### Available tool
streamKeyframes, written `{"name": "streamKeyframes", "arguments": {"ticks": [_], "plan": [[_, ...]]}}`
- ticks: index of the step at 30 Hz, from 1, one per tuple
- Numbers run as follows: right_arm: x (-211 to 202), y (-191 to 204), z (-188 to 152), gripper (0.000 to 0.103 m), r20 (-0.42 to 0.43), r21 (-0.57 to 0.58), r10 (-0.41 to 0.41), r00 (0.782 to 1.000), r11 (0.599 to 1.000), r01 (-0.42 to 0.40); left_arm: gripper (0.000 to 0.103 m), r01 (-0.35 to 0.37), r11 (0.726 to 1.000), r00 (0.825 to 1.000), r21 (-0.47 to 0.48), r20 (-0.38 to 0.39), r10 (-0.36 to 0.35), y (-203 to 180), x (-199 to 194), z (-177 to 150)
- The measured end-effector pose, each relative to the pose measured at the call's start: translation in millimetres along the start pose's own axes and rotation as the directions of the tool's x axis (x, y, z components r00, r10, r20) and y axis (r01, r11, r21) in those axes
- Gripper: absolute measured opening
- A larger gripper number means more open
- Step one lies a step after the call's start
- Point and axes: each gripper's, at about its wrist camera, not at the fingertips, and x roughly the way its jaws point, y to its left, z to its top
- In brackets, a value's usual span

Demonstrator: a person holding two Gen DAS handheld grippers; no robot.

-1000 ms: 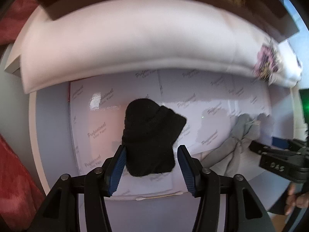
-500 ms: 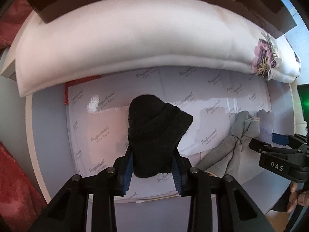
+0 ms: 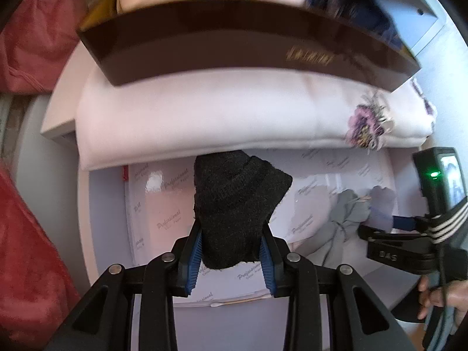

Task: Organize soft objects
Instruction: 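Carry the black knit item up toward the gold tray with the left tool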

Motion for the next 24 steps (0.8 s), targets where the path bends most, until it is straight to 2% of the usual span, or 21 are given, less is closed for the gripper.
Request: {"name": "streamKeyframes", "arguments": {"ticks": [7,12,24], "plan": [[-2.0,0.5,-0.9,0.061,0.001,0.001,0.002,1.0,1.0,-0.002,0.034,-0.006,1.0,0.993,0.014,0.116,0.004,-0.5,-39.2,-2.5],[-3.4,1.8,-0.8,0.061,0.001,-0.004,-0.003,1.0,1.0,0.003,0.034,-0.007,1.0,0.973,0.014,0.233,0.004,-0.5,-77.9,-3.2],[-5.1,12.2,-2.7,0.06,0.007,-0.022,-0.022,1.0,1.0,0.022,0.034,0.008,1.0,0.93,-0.007,0.367,-0.005,4.3,-123.1,-11.8]]}}
